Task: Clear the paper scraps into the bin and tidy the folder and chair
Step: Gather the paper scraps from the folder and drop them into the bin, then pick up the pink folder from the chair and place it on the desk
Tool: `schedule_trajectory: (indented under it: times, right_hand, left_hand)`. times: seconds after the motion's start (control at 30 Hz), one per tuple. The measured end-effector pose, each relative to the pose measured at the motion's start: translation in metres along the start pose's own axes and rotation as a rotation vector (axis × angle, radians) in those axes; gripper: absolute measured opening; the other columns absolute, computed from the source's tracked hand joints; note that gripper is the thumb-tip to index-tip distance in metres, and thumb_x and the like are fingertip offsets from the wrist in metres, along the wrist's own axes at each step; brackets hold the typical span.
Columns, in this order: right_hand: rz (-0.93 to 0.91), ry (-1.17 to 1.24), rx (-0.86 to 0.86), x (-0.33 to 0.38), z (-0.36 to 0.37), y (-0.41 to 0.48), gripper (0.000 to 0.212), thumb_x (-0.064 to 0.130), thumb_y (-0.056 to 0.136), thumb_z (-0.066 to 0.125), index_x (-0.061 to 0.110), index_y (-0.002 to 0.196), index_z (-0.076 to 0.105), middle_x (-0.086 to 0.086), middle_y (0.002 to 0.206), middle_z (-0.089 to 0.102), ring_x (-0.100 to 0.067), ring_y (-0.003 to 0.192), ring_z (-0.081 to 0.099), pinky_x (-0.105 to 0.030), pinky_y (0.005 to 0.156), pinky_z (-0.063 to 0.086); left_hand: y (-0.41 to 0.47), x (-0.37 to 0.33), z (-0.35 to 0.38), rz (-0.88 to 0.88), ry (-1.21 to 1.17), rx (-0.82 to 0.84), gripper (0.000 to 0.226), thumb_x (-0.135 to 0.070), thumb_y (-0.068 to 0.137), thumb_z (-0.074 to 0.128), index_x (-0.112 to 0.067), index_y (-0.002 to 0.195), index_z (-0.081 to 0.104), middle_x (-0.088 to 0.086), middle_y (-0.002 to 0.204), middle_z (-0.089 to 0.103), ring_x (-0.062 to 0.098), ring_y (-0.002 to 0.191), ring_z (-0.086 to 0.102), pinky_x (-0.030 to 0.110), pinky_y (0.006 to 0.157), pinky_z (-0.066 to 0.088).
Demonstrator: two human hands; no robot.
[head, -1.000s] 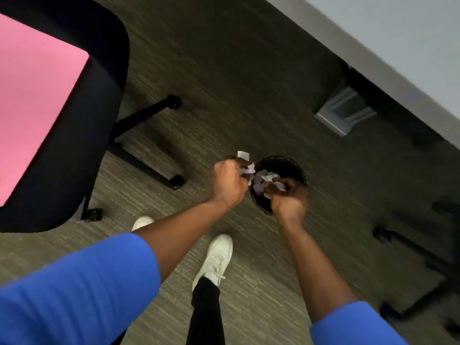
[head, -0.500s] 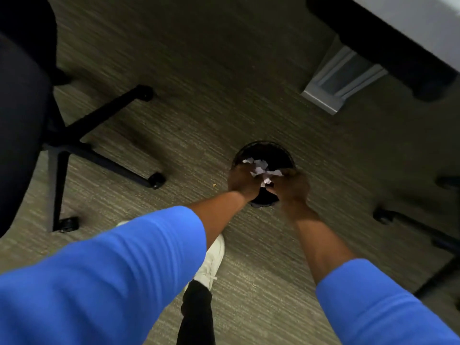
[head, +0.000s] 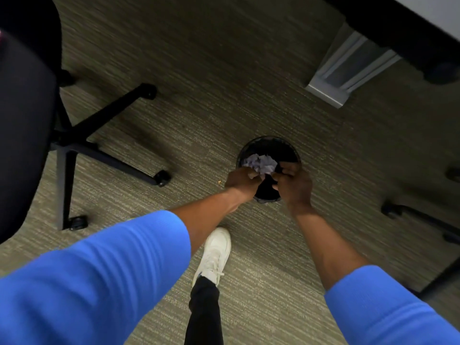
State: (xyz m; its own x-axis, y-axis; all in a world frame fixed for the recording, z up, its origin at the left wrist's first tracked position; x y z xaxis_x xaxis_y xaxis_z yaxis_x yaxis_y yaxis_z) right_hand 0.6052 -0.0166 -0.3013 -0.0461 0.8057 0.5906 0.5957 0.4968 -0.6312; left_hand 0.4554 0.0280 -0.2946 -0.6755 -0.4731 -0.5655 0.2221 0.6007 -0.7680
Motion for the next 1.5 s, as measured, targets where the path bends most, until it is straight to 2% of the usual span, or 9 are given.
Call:
schedule_trajectory:
  times: [0.23,0.33,0.5,0.67,0.83,1.0,1.23,1.4,1.5]
  right_hand:
    - [-0.047,-0.067,0.043,0.016,0.026,-0.031,0.032,0.014,0.079,0.085,0.017,0.109,0.073,-0.006,0.113,0.077,-0.032,0.111,0.075,-0.055,0.098,0.061]
    - [-0.083,-0.127,0.056,0.033,0.04,-0.056,0.035,0.018,0.081,0.088,0.018,0.113,0.073,-0.007,0.117,0.079,-0.03,0.113,0.074,-0.053,0.101,0.059]
    - [-0.185,-0.151,0.074,0.068,0.067,-0.095,0.033,0.007,0.088,0.078,0.011,0.121,0.074,-0.014,0.116,0.079,-0.033,0.113,0.073,-0.022,0.091,0.056]
    - [-0.18,-0.056,0.192,0.111,0.108,-0.14,0.027,0.008,0.092,0.077,0.014,0.118,0.069,-0.015,0.094,0.079,-0.028,0.076,0.075,-0.058,0.081,0.065]
    - [-0.215,0.1,0.278,0.158,0.156,-0.192,0.024,0.003,0.094,0.074,0.02,0.11,0.067,-0.008,0.084,0.077,-0.023,0.069,0.071,-0.047,0.073,0.064]
    - [-0.243,0.178,0.404,0.198,0.21,-0.244,0.023,0.0,0.095,0.072,0.016,0.111,0.068,-0.009,0.08,0.074,-0.023,0.067,0.071,-0.046,0.072,0.063]
    - [-0.208,0.176,0.541,0.226,0.293,-0.306,0.023,0.002,0.094,0.073,0.016,0.112,0.067,-0.008,0.08,0.073,-0.024,0.07,0.07,-0.039,0.068,0.062]
    - [-0.189,0.13,0.61,0.236,0.336,-0.343,0.031,0.015,0.091,0.082,0.015,0.117,0.064,-0.004,0.08,0.075,-0.019,0.071,0.074,-0.043,0.068,0.067]
    - [-0.192,0.063,0.573,0.235,0.351,-0.362,0.038,0.025,0.087,0.087,0.02,0.116,0.063,0.0,0.084,0.08,-0.012,0.071,0.078,-0.045,0.074,0.069]
  left_hand:
    - [-0.034,0.003,-0.054,0.097,0.065,-0.045,0.024,-0.016,0.104,0.062,0.003,0.109,0.076,0.022,0.115,0.077,0.037,0.109,0.074,0.026,0.086,0.061]
    - [-0.054,0.011,-0.088,0.091,0.097,-0.138,0.019,-0.018,0.095,0.067,-0.006,0.105,0.079,0.014,0.114,0.08,0.032,0.112,0.073,0.037,0.094,0.059]
    - [-0.084,0.031,-0.135,0.031,-0.007,-0.215,0.02,-0.027,0.097,0.073,-0.008,0.101,0.079,0.006,0.103,0.081,0.02,0.097,0.072,0.021,0.079,0.047]
    - [-0.12,0.053,-0.186,0.045,0.023,-0.249,0.018,-0.028,0.098,0.073,-0.017,0.083,0.069,0.003,0.086,0.073,0.014,0.084,0.063,0.022,0.075,0.041]
    - [-0.156,0.066,-0.265,0.031,0.057,-0.325,0.022,-0.034,0.096,0.072,-0.014,0.09,0.075,0.003,0.094,0.08,0.026,0.097,0.075,0.038,0.091,0.059]
    - [-0.19,0.078,-0.369,-0.014,0.105,-0.513,0.024,-0.04,0.094,0.07,-0.027,0.073,0.066,0.002,0.093,0.08,0.03,0.096,0.076,0.044,0.088,0.061]
    - [-0.217,0.116,-0.494,0.033,0.016,-0.764,0.02,-0.037,0.1,0.07,-0.019,0.094,0.076,-0.005,0.092,0.077,0.014,0.085,0.07,0.03,0.081,0.053]
    - [-0.224,0.159,-0.553,-0.052,0.23,-0.885,0.027,-0.034,0.1,0.069,-0.012,0.115,0.074,0.006,0.123,0.068,0.027,0.124,0.056,0.038,0.092,0.051]
    - [-0.228,0.188,-0.579,-0.171,0.308,-0.876,0.06,-0.04,0.093,0.076,-0.006,0.14,0.058,0.014,0.142,0.054,0.033,0.136,0.047,0.048,0.107,0.052]
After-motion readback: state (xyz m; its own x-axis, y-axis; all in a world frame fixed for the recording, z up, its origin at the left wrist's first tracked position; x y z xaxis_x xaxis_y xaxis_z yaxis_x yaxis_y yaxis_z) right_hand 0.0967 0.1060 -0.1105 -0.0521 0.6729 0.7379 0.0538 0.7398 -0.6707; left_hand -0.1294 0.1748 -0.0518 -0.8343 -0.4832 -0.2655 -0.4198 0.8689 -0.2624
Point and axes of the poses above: each hand's wrist, its own y-axis towards the middle knuckle, its own z-axis out of the palm, x = y × z, the point moved 3 cm from there along y, towards the middle knuckle
